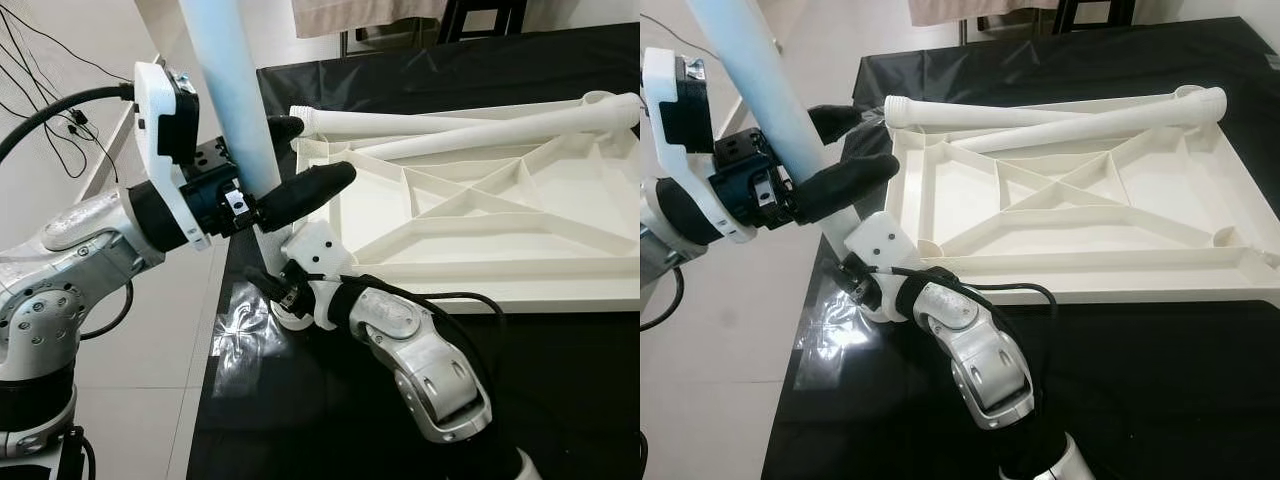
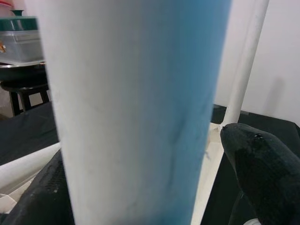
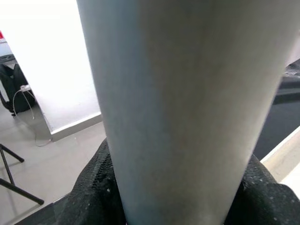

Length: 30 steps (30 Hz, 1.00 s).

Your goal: Building children table

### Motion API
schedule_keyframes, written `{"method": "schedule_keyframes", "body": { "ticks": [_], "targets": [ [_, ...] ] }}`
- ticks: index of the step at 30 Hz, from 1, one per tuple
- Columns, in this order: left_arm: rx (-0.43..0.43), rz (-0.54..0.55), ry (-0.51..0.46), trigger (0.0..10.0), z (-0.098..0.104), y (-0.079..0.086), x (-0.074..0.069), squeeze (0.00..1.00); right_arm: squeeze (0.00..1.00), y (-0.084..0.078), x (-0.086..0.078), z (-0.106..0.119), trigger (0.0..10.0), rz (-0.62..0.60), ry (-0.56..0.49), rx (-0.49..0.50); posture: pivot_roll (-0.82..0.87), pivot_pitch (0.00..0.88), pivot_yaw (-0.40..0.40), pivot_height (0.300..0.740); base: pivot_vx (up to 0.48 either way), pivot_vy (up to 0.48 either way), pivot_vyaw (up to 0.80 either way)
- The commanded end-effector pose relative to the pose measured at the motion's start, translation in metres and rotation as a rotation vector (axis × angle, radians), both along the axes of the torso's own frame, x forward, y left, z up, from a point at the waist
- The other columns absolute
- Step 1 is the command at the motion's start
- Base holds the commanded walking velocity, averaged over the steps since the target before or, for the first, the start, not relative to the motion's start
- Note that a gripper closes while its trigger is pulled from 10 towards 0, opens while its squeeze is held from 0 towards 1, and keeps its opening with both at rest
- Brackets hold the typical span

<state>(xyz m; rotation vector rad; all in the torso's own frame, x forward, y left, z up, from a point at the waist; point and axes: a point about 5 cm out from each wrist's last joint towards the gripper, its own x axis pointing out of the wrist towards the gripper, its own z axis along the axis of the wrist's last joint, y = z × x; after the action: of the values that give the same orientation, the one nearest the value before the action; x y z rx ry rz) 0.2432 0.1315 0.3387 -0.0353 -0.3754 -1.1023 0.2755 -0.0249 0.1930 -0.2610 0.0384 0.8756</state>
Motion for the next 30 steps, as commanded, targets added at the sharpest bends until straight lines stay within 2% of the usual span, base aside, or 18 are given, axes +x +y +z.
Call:
{"method": "schedule_keyframes", "body": {
  "ticks": [1,8,9,10,11,23,30],
  "targets": [
    [-0.01,0.016,-0.012,10.0,0.0,0.002,-0.001,0.0,0.0,-0.004,-0.005,-0.057,10.0,-0.01,0.296,-0.127,-0.03,0.248,0.077,0.74,0.0,0.0,0.0],
    [-0.014,0.015,-0.001,10.0,-0.001,0.002,-0.001,0.0,0.0,-0.006,-0.002,-0.056,10.0,-0.02,0.297,-0.124,-0.03,0.247,0.078,0.74,0.0,0.0,0.0],
    [-0.021,0.006,0.004,4.8,-0.001,0.002,-0.001,0.0,0.0,-0.008,-0.001,-0.056,10.0,-0.026,0.296,-0.125,-0.03,0.243,0.079,0.74,0.0,0.0,0.0],
    [-0.021,0.006,0.004,4.8,-0.001,0.002,-0.001,0.0,0.0,-0.008,-0.001,-0.056,10.0,-0.026,0.296,-0.125,-0.03,0.243,0.079,0.74,0.0,0.0,0.0],
    [-0.027,-0.002,0.007,0.0,-0.001,0.001,-0.001,0.0,0.0,-0.009,0.0,-0.056,10.0,-0.031,0.296,-0.126,-0.03,0.241,0.08,0.74,0.0,0.0,0.0],
    [-0.035,-0.026,0.012,0.0,-0.001,-0.004,-0.002,0.0,0.0,-0.016,0.003,-0.057,10.0,-0.055,0.295,-0.134,-0.03,0.23,0.086,0.74,0.0,0.0,0.0],
    [-0.019,-0.032,0.014,0.0,-0.002,-0.005,-0.003,0.0,0.0,-0.025,0.019,-0.048,10.0,-0.081,0.247,-0.133,-0.02,0.225,0.088,0.74,0.0,0.0,0.0]
  ]
}}
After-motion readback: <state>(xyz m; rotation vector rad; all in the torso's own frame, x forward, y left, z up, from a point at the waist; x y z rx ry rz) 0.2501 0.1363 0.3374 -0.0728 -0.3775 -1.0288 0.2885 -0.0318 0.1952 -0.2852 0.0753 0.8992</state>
